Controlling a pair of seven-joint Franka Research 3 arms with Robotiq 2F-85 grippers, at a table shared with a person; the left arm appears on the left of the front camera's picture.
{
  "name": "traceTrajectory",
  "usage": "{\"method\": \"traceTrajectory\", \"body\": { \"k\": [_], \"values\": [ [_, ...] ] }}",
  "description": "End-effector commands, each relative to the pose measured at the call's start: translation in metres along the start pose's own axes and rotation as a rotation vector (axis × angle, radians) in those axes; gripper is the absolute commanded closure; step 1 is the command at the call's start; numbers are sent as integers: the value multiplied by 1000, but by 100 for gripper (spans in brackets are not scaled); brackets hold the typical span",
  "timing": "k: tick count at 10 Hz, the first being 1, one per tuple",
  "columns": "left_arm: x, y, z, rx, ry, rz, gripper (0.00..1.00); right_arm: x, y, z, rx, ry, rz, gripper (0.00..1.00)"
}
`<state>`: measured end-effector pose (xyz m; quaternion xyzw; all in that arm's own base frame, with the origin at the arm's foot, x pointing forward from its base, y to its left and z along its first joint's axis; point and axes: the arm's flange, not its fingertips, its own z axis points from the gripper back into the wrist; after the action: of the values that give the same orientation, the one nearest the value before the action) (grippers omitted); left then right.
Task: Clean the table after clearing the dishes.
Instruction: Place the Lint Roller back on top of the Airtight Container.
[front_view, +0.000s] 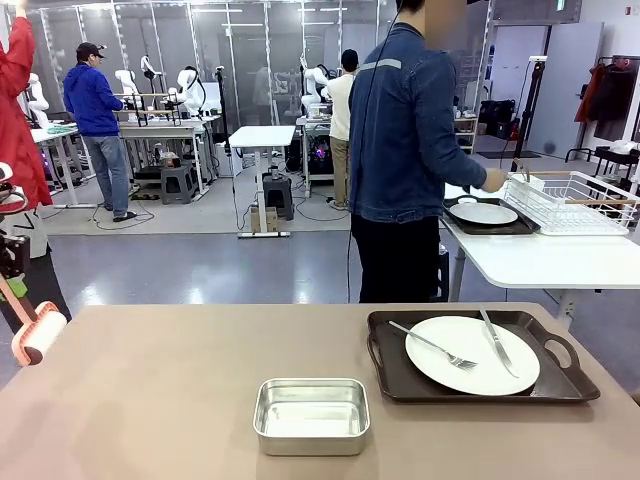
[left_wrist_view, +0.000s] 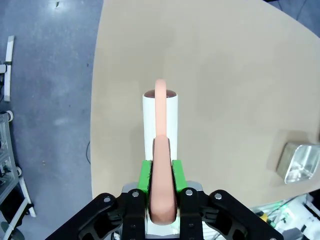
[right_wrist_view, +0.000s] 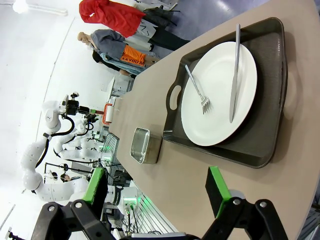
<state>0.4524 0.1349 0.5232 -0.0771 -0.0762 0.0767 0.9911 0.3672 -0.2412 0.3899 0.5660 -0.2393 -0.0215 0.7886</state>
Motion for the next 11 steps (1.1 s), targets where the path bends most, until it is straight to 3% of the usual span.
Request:
{"method": "traceTrajectory", "body": {
  "k": [1,5,7,8,10,11],
  "values": [
    [-1,-1,9,-27,-28,-16,79,0,4,0,7,-9,5,0],
    [1,-2,5,0,-10,-4,79,0,4,0,7,-9,5,0],
    [28,-111,50,119,-73,-439,79,0,4,0,7,-9,5,0],
    [36,-195,56,128,-70,-701,79,0,4,0,7,-9,5,0],
    [31,-317,56,148,-65,-1081,79,0,4,0,7,-9,5,0],
    [17,-360,48,128,-25,-1248,79,0,4,0,7,-9,5,0]
  ]
}}
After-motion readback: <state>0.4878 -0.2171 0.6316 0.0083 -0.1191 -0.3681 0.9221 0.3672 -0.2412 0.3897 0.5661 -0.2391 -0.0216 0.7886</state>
